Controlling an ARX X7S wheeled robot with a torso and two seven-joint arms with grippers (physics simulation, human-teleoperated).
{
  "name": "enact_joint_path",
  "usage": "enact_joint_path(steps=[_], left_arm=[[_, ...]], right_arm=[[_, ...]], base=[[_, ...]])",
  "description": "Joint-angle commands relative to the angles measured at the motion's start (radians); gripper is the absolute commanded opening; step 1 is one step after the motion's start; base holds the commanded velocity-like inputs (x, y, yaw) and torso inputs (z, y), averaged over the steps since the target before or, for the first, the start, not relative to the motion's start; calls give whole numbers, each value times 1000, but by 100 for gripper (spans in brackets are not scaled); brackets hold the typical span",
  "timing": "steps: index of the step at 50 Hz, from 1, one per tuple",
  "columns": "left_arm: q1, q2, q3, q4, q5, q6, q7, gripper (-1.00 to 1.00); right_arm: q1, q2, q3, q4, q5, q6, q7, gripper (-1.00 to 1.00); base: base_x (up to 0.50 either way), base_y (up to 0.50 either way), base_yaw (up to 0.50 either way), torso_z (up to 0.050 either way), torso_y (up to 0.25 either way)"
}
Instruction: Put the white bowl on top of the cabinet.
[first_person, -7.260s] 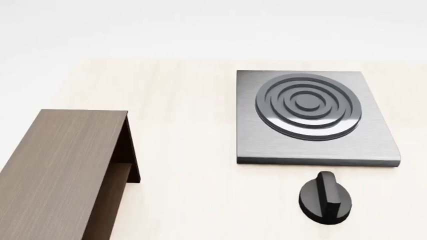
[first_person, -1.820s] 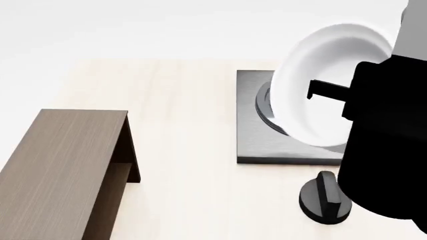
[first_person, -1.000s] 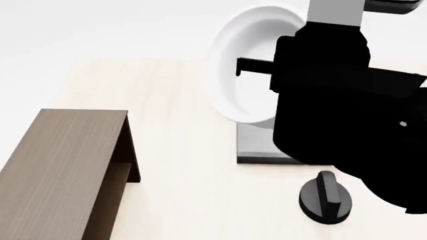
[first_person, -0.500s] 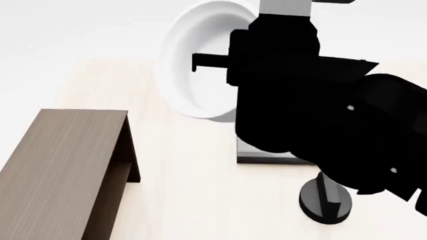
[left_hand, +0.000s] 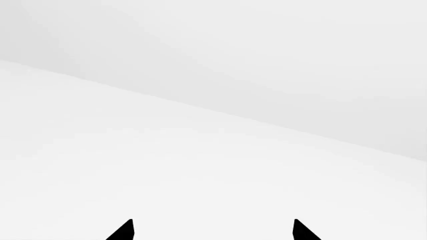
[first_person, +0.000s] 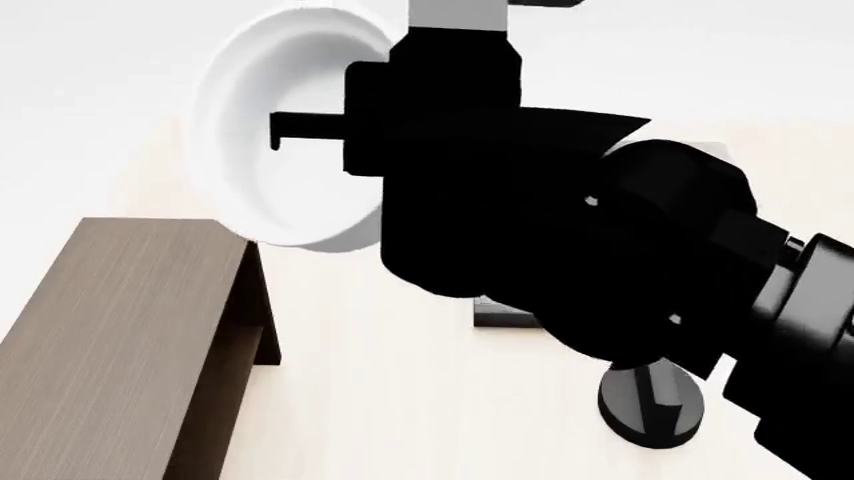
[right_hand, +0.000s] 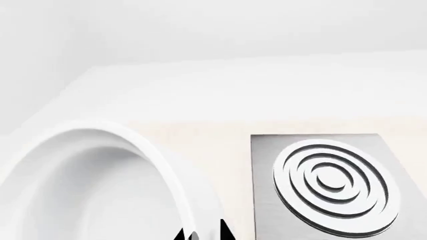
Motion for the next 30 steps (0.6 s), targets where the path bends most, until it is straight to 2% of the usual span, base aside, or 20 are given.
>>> enact_joint_path(steps=[1, 14, 30], left_arm=[[0, 0, 0, 0, -2, 1, 0, 100], [-1, -2, 1, -2, -5, 0, 2, 100], [1, -2, -1, -1, -9, 3, 3, 100]], right_arm=[[-1, -46, 52, 23, -24, -10, -73, -100], [-22, -80, 85, 27, 5, -7, -185, -100], [-42, -119, 109, 21, 23, -14, -242, -100]], base=[[0, 0, 0, 0, 0], [0, 0, 0, 0, 2], [0, 0, 0, 1, 1]])
